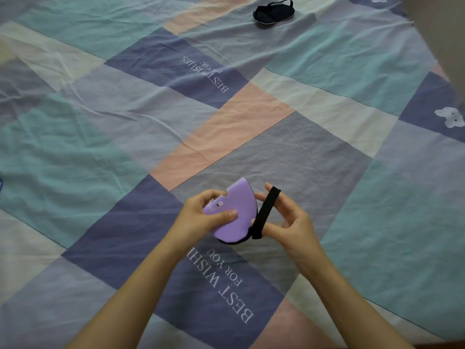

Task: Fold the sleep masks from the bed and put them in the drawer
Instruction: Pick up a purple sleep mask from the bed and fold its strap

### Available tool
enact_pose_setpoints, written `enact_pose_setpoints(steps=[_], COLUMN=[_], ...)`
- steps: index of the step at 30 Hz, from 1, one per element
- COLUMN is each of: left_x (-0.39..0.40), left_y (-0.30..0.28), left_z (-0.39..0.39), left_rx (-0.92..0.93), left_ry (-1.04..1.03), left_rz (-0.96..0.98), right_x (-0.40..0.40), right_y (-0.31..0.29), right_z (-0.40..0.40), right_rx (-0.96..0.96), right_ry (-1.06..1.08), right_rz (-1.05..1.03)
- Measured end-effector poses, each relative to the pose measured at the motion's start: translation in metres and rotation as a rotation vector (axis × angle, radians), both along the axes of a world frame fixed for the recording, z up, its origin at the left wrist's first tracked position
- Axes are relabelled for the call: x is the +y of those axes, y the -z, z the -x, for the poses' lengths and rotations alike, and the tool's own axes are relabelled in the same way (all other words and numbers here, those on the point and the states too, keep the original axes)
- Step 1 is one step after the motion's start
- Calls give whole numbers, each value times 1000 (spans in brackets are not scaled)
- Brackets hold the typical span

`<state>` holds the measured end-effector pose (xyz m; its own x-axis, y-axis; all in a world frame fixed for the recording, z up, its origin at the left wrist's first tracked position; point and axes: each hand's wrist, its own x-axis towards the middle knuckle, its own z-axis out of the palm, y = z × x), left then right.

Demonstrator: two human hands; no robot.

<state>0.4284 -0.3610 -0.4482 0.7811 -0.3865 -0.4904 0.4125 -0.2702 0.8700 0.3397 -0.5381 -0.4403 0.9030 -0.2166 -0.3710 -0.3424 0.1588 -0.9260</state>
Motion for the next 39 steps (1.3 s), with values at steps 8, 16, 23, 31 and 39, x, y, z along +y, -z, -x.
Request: enact_pose_setpoints(steps=[8, 16, 23, 31, 39], left_x=[-6, -13, -15, -16, -2], left_y=[-3, -11, -10, -15, -24], left_z=[2, 17, 23, 26, 28], left_rx=[-118, -68, 216, 76, 144], left_ry=[379, 238, -94, -134, -141], left_rz=[-66, 41, 278, 170, 263], right_x=[6, 0, 6, 23, 36], right_y=[-2, 0, 6, -2, -19], right_z=[3, 1, 9, 25, 21], right_rx=[5, 78, 93, -67, -358], right_ry=[-91, -105, 35, 232, -73], right_rz=[173, 26, -201, -56, 496])
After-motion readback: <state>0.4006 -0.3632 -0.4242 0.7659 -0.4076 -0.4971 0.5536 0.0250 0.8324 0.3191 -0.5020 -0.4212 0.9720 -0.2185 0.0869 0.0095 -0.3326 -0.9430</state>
